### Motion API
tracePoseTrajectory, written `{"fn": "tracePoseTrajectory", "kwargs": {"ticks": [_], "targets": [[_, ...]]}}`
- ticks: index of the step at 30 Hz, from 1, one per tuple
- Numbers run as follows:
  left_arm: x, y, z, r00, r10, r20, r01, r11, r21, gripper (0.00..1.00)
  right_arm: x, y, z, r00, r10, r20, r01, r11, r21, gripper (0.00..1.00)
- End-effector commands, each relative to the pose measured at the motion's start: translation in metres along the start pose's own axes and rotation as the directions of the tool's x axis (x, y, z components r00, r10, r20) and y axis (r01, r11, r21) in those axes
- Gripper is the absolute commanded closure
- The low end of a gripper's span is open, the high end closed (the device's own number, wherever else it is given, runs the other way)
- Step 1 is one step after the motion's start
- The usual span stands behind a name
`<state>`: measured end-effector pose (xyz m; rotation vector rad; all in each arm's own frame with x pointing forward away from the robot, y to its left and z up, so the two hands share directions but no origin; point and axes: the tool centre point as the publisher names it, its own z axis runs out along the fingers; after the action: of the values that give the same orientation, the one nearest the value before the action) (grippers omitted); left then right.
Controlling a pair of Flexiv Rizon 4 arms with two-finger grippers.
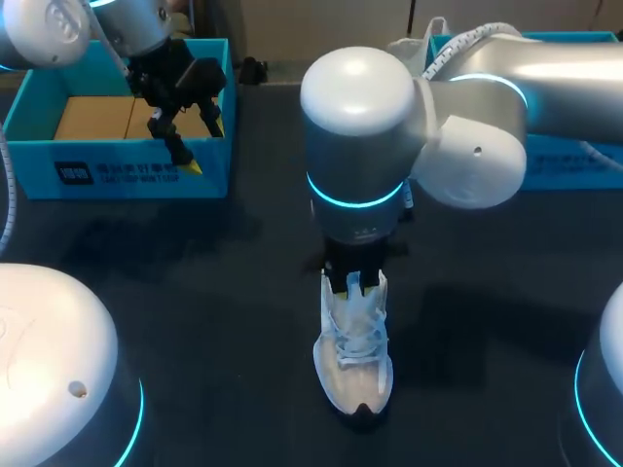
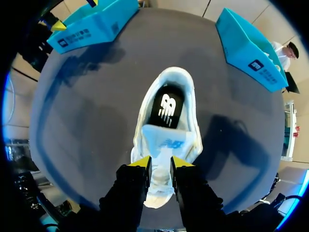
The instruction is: Take the shoe out of the shoebox, open the shoe tongue, remove and reinsert the insole, then place the shoe into the shoebox
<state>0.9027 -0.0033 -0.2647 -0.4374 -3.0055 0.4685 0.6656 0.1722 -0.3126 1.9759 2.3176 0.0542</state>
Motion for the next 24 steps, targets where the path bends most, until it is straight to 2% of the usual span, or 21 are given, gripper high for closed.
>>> {"fn": "tracePoseTrajectory", "kwargs": {"ticks": [1,7,15,24], "targets": [[0.001,0.000,0.000,1.000,0.000,0.001,0.000,1.000,-0.001,0.00,0.000,0.011,0.013,1.000,-0.008,-0.016,0.009,1.000,0.008,0.75],[0.001,0.000,0.000,1.000,0.000,0.001,0.000,1.000,-0.001,0.00,0.000,0.019,0.024,1.000,-0.005,-0.016,0.005,1.000,0.014,0.74],[0.001,0.000,0.000,1.000,0.000,0.001,0.000,1.000,-0.001,0.00,0.001,0.017,0.006,0.999,-0.008,0.040,0.008,1.000,0.004,0.74],[0.001,0.000,0.000,1.000,0.000,0.001,0.000,1.000,-0.001,0.00,-0.008,0.025,0.038,1.000,-0.026,-0.012,0.026,1.000,0.002,0.73]]}}
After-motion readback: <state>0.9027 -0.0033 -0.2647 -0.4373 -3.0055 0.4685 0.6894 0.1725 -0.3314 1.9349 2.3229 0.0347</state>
